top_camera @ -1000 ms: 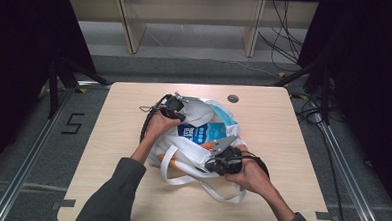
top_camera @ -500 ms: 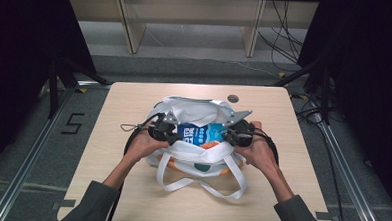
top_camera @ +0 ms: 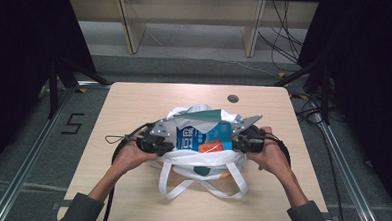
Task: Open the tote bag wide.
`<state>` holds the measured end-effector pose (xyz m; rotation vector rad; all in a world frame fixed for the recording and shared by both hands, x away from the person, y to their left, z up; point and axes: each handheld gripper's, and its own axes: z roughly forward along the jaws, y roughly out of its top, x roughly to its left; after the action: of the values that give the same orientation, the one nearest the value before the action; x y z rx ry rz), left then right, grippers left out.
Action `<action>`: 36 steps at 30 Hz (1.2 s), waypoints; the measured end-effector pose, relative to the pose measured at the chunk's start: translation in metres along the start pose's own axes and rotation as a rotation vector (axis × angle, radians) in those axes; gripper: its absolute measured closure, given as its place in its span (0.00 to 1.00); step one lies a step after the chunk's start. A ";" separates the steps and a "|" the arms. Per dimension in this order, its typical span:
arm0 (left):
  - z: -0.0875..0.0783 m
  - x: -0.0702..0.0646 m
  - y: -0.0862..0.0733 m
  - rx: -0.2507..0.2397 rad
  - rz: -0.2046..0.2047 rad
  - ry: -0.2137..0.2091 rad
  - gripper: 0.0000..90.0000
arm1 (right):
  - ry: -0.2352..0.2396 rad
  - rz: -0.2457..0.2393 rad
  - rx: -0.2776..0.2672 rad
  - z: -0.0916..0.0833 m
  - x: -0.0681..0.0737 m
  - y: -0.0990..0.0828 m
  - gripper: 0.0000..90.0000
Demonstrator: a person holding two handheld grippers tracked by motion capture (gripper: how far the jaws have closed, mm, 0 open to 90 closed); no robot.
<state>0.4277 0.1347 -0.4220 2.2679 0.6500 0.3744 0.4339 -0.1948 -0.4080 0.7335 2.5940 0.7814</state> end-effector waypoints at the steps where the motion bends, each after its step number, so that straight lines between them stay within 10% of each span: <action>1: -0.003 0.002 0.006 -0.013 -0.030 0.019 0.94 | -0.015 0.015 -0.037 -0.004 -0.005 0.002 1.00; 3: -0.004 0.010 0.012 -0.054 -0.020 0.051 0.94 | 0.000 0.046 -0.107 -0.009 -0.009 0.006 1.00; 6: -0.003 0.033 0.025 -0.144 -0.108 0.130 0.95 | -0.022 0.063 -0.290 -0.021 -0.024 0.024 1.00; 9: 0.002 0.048 0.022 -0.127 -0.127 0.177 0.95 | -0.037 0.101 -0.382 -0.016 -0.036 0.030 1.00; 16: 0.027 0.082 -0.017 -0.056 -0.243 0.172 0.99 | -0.168 0.156 -0.153 0.034 -0.073 0.007 1.00; 25: 0.043 0.086 -0.032 0.015 -0.284 0.167 1.00 | -0.039 0.303 -0.057 0.097 -0.076 -0.033 1.00; 31: 0.032 0.078 -0.021 0.002 -0.284 0.177 0.97 | -0.084 0.282 -0.059 0.072 -0.072 -0.024 1.00; 36: 0.019 0.051 -0.001 -0.115 -0.268 0.105 0.92 | -0.047 0.240 -0.221 0.018 -0.066 0.003 1.00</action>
<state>0.4785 0.1521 -0.4322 2.0298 0.9495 0.3897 0.4965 -0.2224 -0.4097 0.9909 2.3553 1.0874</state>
